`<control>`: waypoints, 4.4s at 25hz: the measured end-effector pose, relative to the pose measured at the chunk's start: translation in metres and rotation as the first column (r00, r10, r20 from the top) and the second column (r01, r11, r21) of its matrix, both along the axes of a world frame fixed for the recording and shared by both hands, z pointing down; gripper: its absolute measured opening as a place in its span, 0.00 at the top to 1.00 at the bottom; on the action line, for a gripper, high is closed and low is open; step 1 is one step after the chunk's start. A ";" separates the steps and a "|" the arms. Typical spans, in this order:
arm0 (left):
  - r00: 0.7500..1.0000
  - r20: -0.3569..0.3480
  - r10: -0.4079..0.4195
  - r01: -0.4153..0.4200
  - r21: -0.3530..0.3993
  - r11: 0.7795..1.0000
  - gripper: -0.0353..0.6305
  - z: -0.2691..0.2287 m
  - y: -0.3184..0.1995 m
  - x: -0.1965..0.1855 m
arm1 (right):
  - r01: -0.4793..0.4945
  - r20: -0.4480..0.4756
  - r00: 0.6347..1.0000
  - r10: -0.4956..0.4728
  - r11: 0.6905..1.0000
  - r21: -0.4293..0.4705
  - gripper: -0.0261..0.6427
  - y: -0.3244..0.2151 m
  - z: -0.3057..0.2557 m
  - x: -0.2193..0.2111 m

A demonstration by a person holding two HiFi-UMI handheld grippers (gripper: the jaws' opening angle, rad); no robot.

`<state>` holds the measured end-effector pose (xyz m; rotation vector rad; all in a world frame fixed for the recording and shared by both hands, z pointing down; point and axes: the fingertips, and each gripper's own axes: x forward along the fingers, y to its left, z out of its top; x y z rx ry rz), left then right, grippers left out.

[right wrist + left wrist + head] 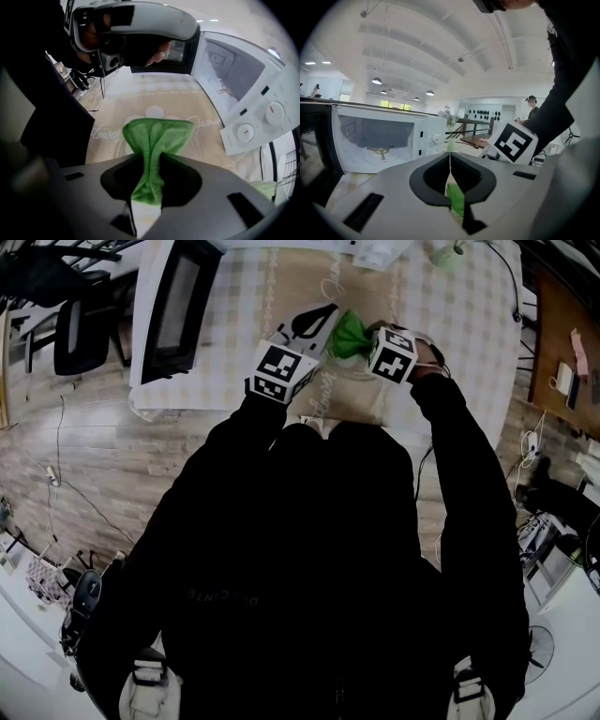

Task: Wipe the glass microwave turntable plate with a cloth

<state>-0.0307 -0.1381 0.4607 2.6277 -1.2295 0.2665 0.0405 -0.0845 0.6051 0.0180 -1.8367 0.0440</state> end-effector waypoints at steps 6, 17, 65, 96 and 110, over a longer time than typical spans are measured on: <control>1.000 0.000 -0.009 0.009 -0.012 1.000 0.91 0.004 -0.012 0.008 | -0.025 -0.012 1.000 0.026 0.996 0.084 0.78 -0.056 -0.003 0.018; 0.999 0.011 -0.037 0.037 -0.021 0.999 0.91 0.012 -0.035 0.016 | -0.031 -0.006 0.999 0.033 0.977 0.213 0.78 -0.131 0.008 0.022; 0.999 0.022 0.028 -0.027 -0.051 0.998 0.91 0.027 0.022 0.021 | 0.061 -0.065 0.996 -0.057 0.996 0.061 0.79 -0.002 0.049 0.012; 0.996 -0.014 0.092 -0.093 -0.032 0.995 0.91 0.008 0.031 0.040 | 0.072 -0.089 0.992 -0.085 0.987 -0.141 0.79 0.087 0.025 0.035; 0.997 -0.012 0.075 -0.075 -0.029 0.997 0.91 0.006 -0.004 0.055 | -0.024 -0.042 0.999 0.027 0.996 0.080 0.79 -0.046 -0.002 0.070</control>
